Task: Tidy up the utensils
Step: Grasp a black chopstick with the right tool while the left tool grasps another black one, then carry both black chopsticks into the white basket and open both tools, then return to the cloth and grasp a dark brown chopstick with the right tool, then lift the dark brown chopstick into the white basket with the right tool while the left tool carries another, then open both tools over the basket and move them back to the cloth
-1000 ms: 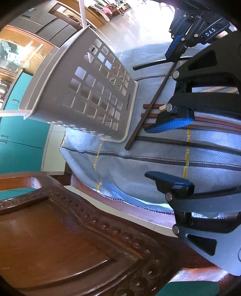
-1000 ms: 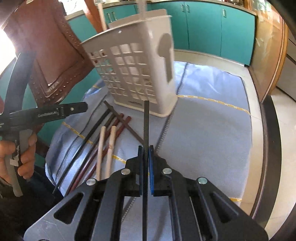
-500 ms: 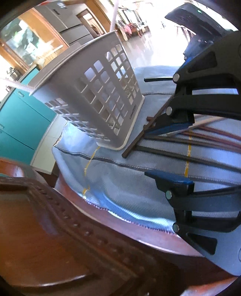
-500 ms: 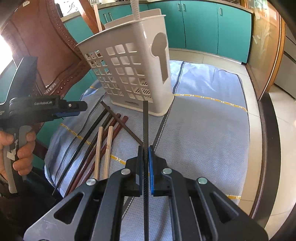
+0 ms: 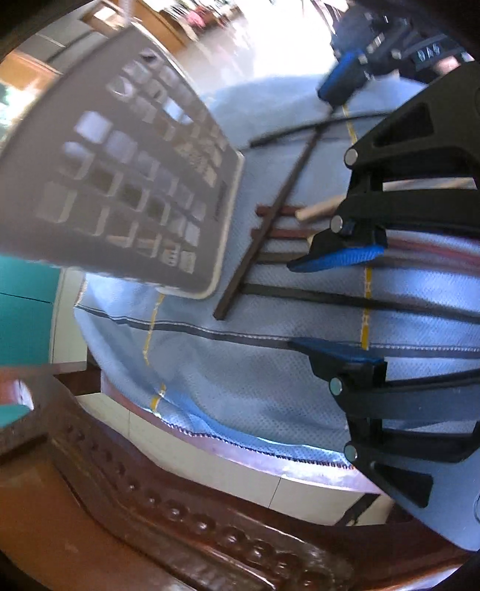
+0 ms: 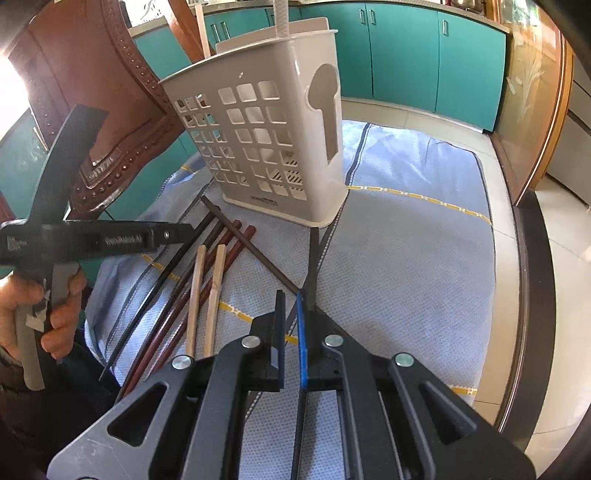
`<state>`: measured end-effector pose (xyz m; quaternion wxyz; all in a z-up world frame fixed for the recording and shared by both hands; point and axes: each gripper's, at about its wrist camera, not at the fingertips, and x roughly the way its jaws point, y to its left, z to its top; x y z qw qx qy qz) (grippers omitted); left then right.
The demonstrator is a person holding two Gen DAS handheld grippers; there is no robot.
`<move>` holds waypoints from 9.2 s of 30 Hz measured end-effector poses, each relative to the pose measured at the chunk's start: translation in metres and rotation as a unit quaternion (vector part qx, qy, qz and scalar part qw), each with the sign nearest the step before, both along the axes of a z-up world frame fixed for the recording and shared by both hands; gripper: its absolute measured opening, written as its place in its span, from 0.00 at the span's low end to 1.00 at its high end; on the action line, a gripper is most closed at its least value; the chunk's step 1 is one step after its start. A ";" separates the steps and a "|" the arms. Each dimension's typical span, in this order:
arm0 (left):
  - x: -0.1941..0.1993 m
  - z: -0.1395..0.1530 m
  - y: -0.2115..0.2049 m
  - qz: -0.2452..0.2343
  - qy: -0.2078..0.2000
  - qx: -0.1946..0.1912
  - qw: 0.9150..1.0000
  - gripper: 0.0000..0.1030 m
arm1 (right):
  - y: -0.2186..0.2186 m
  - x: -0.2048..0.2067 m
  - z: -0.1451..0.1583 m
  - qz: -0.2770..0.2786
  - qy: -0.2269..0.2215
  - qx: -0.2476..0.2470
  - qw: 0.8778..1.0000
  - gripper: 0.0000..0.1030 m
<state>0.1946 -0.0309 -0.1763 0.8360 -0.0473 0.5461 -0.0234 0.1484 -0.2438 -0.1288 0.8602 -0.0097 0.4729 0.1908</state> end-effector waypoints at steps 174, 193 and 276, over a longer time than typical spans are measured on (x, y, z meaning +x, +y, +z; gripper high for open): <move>-0.035 0.006 -0.048 -0.099 -0.003 0.046 0.994 0.44 | 0.029 -0.008 -0.029 0.025 0.022 -0.040 0.999 0.19; -0.027 0.008 -0.016 -0.061 -0.002 0.053 0.997 0.37 | 0.020 0.004 -0.038 -0.033 0.016 -0.046 0.998 0.15; 0.000 0.198 -0.030 -0.003 -0.354 -0.006 0.935 0.07 | -0.024 0.024 0.173 -0.089 -0.326 0.129 0.932 0.19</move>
